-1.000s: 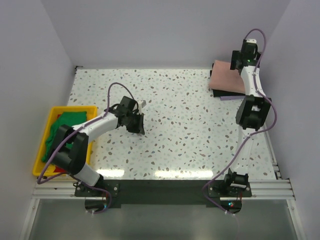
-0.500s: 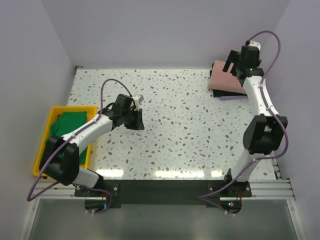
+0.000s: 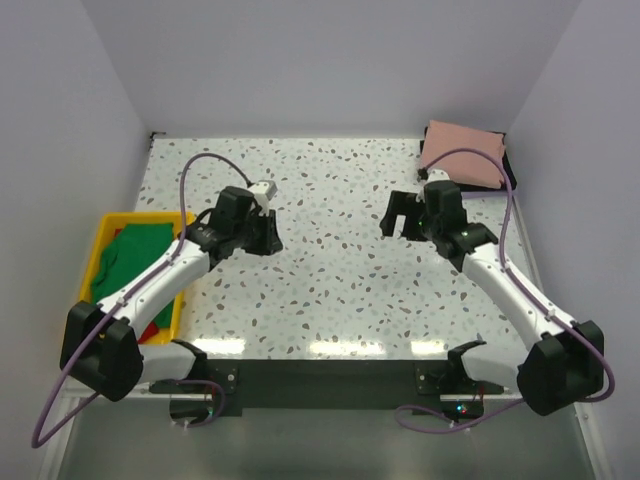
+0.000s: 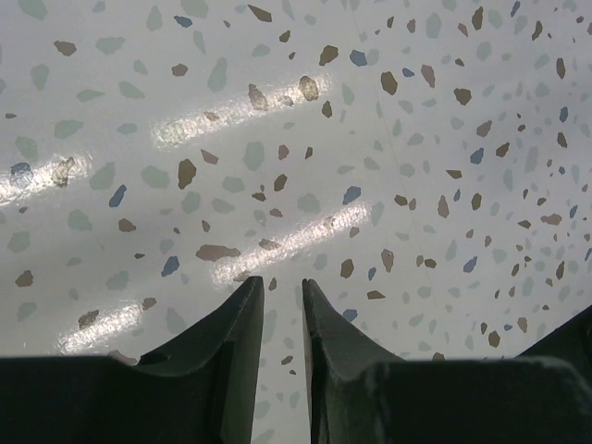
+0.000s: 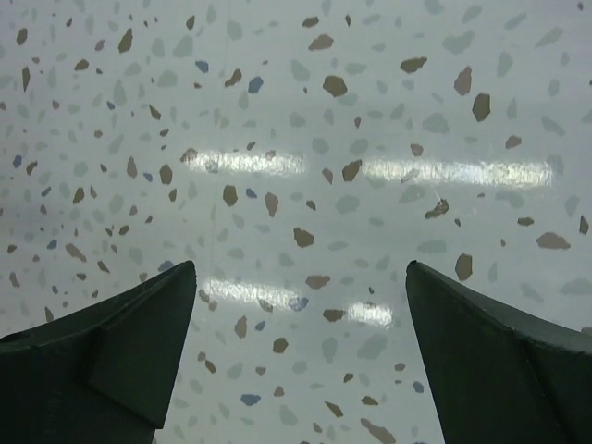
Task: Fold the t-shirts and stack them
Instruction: Reset both grippers
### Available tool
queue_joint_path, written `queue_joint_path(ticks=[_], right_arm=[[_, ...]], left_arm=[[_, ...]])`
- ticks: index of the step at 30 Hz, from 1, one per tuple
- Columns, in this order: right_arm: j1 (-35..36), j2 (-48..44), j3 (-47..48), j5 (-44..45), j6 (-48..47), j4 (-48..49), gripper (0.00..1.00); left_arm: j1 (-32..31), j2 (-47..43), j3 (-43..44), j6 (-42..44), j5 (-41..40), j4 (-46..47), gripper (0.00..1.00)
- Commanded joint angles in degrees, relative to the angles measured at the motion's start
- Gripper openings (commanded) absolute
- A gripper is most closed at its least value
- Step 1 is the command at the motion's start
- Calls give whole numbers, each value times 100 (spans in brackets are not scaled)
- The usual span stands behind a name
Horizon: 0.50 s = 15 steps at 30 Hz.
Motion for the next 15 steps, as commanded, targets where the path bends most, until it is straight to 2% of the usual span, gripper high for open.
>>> queue_joint_path(ticks=[1, 7, 15], right_arm=[[1, -602, -353, -428, 316, 166, 99], [1, -1200, -574, -253, 132, -256, 99], [1, -1526, -600, -253, 88, -283, 99]], left_arm=[[45, -248, -142, -43, -145, 133, 29], [45, -388, -318, -104, -172, 195, 29], [45, -564, -353, -95, -198, 230, 29]])
